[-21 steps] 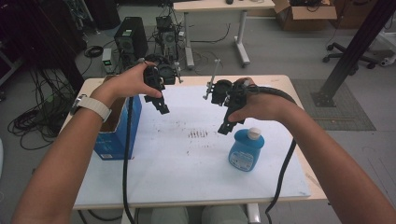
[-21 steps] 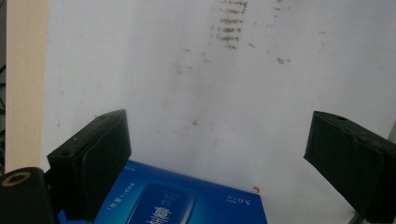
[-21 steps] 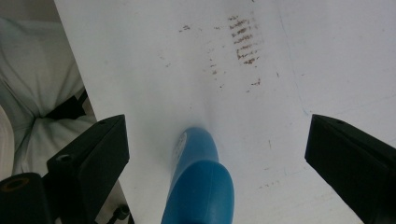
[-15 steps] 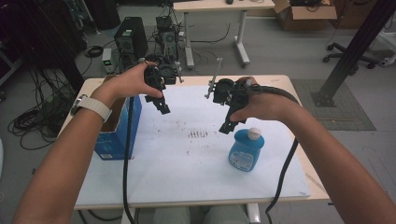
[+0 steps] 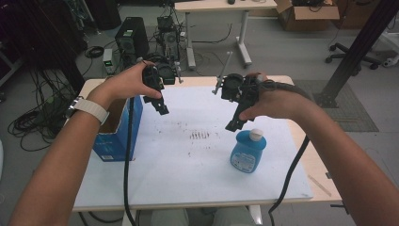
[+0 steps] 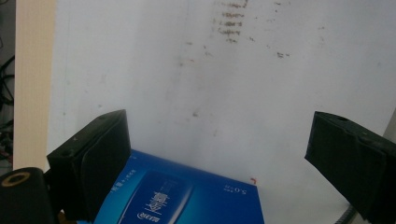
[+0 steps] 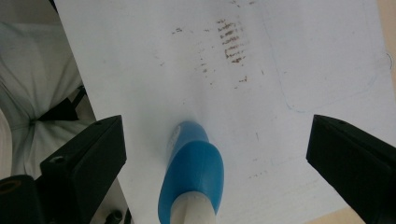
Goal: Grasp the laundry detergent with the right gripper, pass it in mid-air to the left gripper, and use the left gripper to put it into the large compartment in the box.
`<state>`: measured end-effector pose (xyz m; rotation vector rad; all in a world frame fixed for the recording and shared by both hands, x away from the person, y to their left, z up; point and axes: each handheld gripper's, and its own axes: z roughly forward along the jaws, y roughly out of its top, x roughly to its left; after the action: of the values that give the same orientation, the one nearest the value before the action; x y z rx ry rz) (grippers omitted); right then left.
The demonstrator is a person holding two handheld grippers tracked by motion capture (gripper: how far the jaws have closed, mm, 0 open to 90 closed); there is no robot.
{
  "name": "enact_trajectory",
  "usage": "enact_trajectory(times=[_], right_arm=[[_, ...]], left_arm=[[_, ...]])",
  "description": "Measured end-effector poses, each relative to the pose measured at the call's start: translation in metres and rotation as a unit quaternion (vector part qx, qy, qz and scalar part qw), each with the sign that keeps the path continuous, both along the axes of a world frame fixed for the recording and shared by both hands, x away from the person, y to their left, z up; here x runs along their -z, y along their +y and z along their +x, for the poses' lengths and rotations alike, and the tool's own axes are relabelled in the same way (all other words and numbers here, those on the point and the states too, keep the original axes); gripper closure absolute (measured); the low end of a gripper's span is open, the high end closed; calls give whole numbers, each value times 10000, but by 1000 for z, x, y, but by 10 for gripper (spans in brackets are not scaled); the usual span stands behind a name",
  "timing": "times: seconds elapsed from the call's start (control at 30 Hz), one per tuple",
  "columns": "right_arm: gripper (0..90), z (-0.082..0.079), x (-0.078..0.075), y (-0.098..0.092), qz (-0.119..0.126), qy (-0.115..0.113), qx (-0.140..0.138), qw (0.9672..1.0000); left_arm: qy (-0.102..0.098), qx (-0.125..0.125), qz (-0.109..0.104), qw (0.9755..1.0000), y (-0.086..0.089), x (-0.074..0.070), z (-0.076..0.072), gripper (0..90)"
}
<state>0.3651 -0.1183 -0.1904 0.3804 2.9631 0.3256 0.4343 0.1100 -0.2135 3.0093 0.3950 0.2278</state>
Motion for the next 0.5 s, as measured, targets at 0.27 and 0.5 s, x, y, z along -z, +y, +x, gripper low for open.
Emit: enact_trajectory(times=[0.27,0.5], right_arm=[[59,-6,-9,-8,-69,8,9,10000],[62,-10,-13,-21,-138,46,155,9998]], left_arm=[[-14,-140,-12,9999,1,-4,-5,72],[-14,-86,-80,9999,0,-6,-8,69]])
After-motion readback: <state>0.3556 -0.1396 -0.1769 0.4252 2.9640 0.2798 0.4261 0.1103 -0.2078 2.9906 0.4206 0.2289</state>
